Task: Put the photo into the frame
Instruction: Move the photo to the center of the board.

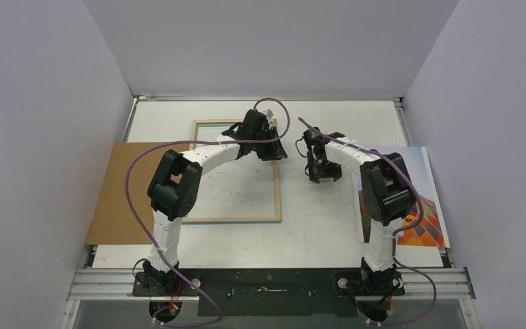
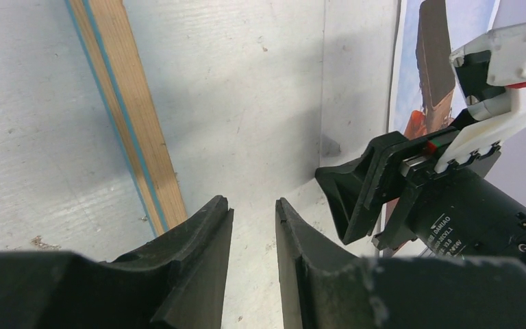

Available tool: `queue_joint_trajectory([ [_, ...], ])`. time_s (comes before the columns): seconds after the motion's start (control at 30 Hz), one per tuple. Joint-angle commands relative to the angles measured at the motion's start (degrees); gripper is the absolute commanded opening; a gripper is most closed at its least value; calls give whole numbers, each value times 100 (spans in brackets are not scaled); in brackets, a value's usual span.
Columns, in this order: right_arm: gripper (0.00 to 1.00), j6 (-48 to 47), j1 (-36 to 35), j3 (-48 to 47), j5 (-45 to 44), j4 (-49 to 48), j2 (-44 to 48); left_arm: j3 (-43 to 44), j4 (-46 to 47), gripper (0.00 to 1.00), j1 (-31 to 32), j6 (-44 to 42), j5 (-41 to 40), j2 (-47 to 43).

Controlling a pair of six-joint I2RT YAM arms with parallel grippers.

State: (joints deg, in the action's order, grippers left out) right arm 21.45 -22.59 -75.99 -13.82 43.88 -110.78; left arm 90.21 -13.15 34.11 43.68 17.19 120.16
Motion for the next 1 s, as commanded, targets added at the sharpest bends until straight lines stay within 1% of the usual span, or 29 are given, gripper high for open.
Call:
queue_joint_trajectory([
  [0.0,52,-53,144,382,-231,218,-63,245,-44,28,-41,-116,137,-194],
  [0.03,50,-61,166,331,-168,219,-13,289,-64,28,-44,-141,158,-190],
  [0.17,50,-25,387,-145,248,243,204,492,-256,29,-54,-307,250,-151],
  [0.27,56,53,665,-567,488,166,359,558,-351,32,-68,-423,401,-170],
  [0.33,60,45,840,-810,409,141,337,552,-355,33,-63,-496,477,-218],
  [0.4,63,-158,1008,-1048,340,208,166,535,-353,35,-62,-577,530,-266],
  [0.53,65,-798,1063,-1532,-65,909,-311,642,-644,37,-63,-709,676,-282],
  [0.63,67,-785,1063,-1316,-303,1344,-177,501,-619,38,-45,-587,859,-306],
  [0.73,69,-424,1068,-805,-242,1585,291,183,-372,38,-38,-350,942,-398],
  [0.83,69,-9,1058,-229,-242,1950,739,34,-303,39,-38,-286,947,-543],
  [0.97,67,433,1017,482,-512,2516,1361,-231,-165,40,-11,-205,935,-740],
])
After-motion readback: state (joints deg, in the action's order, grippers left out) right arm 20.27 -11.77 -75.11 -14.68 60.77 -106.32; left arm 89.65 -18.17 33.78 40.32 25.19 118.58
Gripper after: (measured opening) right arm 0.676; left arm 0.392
